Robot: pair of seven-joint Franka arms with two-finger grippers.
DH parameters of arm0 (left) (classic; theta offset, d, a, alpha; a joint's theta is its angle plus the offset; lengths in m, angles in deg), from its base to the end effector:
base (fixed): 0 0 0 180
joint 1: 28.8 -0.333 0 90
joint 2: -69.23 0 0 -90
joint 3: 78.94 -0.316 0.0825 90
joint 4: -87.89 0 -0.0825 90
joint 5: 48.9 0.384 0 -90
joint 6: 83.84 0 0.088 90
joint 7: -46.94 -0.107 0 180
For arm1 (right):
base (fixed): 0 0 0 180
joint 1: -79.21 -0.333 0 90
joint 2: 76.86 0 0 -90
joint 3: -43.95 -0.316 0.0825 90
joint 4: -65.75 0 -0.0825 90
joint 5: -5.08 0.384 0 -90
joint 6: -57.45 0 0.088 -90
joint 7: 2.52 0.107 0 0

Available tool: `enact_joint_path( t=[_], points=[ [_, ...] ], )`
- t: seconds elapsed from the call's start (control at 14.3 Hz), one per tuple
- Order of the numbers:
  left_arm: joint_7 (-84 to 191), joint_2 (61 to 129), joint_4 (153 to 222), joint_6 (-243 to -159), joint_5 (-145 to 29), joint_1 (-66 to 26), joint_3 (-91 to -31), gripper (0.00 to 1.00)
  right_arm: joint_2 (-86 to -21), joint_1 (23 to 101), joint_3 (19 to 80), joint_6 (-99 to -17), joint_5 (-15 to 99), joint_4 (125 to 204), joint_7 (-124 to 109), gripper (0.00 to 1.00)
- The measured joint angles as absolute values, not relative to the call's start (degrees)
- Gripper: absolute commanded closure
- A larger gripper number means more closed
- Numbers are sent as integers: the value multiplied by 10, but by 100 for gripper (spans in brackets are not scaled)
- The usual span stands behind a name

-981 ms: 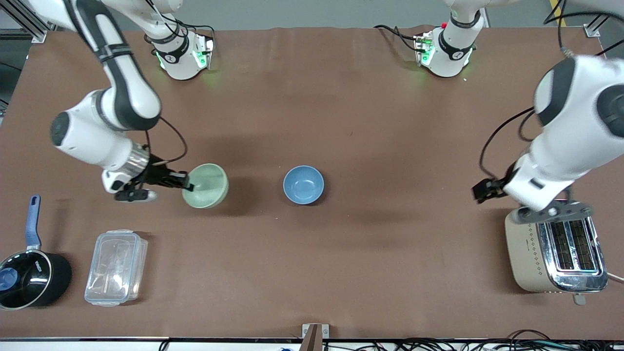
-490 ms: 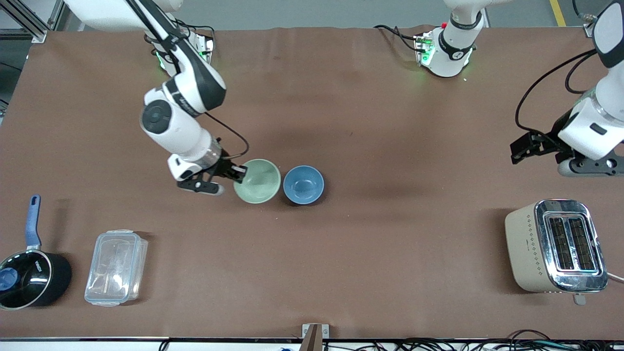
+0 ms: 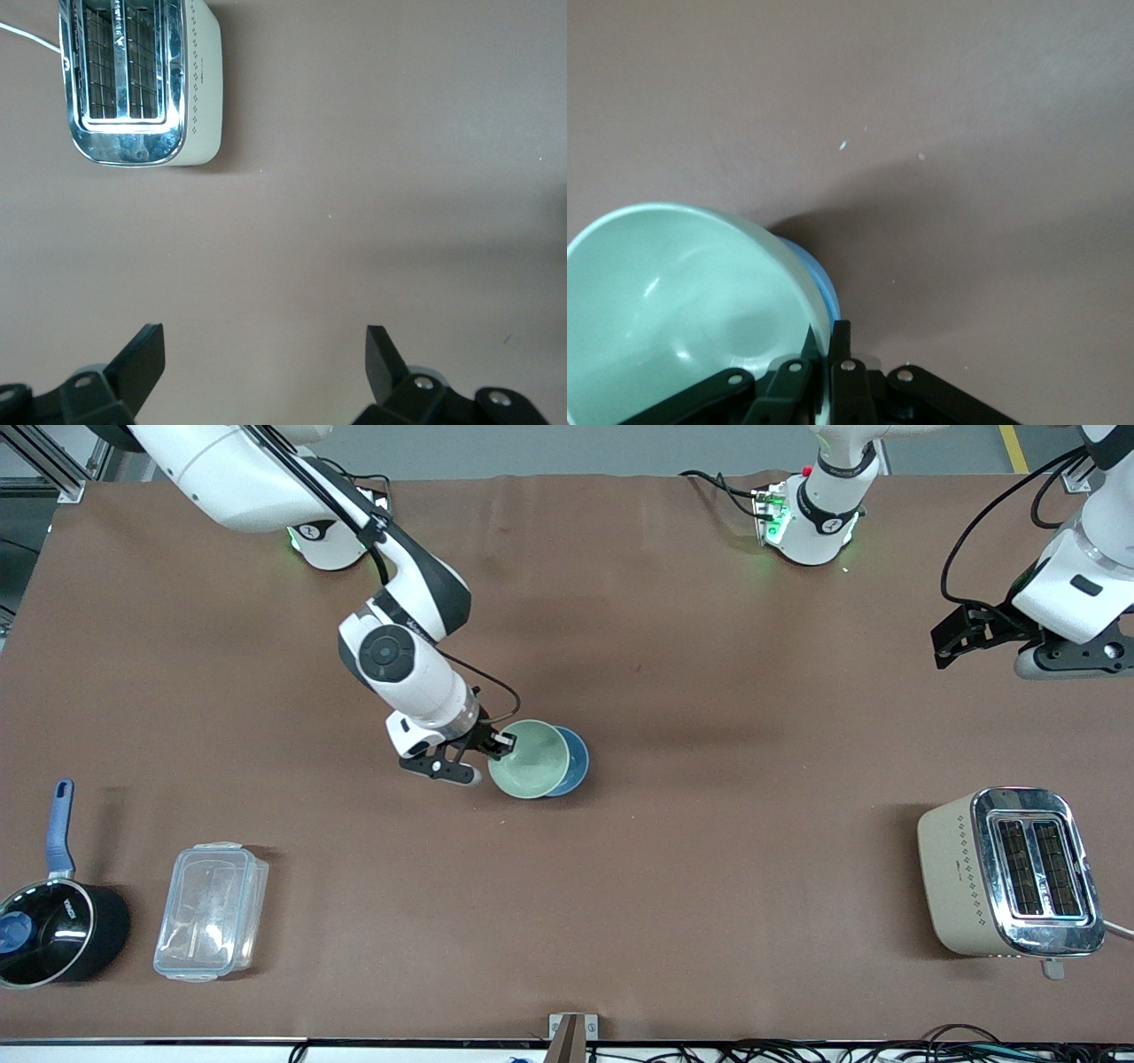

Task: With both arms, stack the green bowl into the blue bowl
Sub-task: 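Carry the green bowl with the right gripper over the blue bowl, then lower the green bowl into the blue bowl and open the right gripper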

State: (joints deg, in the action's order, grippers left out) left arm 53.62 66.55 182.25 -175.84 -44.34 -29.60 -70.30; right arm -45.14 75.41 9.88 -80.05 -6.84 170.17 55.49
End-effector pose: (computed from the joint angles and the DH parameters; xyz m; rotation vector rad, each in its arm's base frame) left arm 0.5384 -0.0677 0.6173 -3.0561 0.0347 -0.0244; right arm 0.5409 0.3755 0.2883 -2.9161 0.4330 0.0308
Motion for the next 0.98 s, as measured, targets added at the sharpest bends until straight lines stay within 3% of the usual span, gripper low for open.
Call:
enact_joint_path(
  t=[0.56, 0.98],
  points=[
    [536, 664, 1826, -1758, -471, -296, -704, 0, -412, 716, 93, -802, -165, 1699, 675, 98],
    [536, 665, 1826, -1759, -471, -296, -704, 0, -404, 718, 94, -833, -171, 1694, 681, 98]
  ],
)
